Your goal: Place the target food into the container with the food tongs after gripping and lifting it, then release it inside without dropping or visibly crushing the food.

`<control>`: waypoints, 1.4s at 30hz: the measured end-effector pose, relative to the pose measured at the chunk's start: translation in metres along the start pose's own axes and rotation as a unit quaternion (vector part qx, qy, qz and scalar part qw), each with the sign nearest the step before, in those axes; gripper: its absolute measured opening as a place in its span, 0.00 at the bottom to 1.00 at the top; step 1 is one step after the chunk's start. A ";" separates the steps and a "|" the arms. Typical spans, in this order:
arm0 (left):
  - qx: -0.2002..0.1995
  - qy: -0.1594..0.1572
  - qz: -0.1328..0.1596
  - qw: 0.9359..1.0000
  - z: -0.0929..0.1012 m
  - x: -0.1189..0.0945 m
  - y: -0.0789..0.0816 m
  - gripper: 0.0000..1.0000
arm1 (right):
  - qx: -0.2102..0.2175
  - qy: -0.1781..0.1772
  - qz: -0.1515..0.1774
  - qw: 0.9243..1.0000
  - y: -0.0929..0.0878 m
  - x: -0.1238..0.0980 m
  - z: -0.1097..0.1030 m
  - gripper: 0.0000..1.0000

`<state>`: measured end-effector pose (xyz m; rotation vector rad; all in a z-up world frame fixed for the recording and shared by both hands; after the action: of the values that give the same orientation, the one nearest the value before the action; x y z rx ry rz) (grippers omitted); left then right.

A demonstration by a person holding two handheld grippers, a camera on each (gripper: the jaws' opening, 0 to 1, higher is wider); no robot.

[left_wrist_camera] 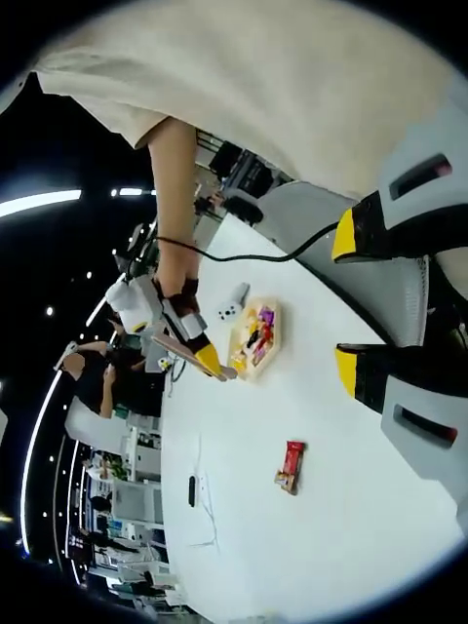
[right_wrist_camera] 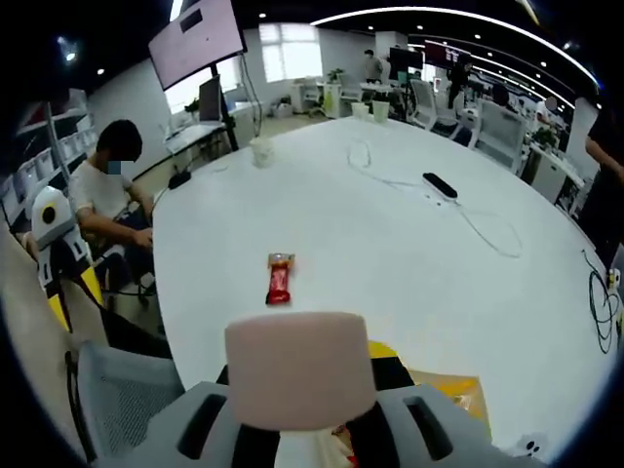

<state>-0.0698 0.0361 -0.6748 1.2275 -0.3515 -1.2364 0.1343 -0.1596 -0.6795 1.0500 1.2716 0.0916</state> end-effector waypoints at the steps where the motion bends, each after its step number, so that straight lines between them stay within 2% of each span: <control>1: 0.000 0.001 0.000 1.000 0.000 -0.001 0.000 0.32 | -0.002 0.001 -0.001 1.000 0.001 0.001 -0.001 0.22; 12: -0.012 0.015 0.007 1.000 -0.005 -0.007 -0.005 0.32 | -0.016 0.018 -0.007 1.000 0.011 0.017 -0.010 0.22; 29: -0.023 0.020 0.010 0.999 -0.012 -0.010 -0.012 0.32 | -0.015 0.036 -0.012 0.999 0.017 0.036 -0.021 0.23; 42: -0.028 0.024 0.001 0.999 -0.022 -0.012 -0.015 0.32 | -0.015 0.052 -0.012 0.998 0.028 0.057 -0.031 0.23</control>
<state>-0.0652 0.0600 -0.6914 1.2064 -0.2809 -1.2055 0.1426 -0.0928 -0.6996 1.0146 1.3724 0.1488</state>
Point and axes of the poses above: the point that each gripper's makers call its tool centre point, and the gripper's own axes: x roughly forward along the fingers, z roughly to its right, y roughly out of its top, the point moved 6 cm from there along -x, roughly backward along the fingers
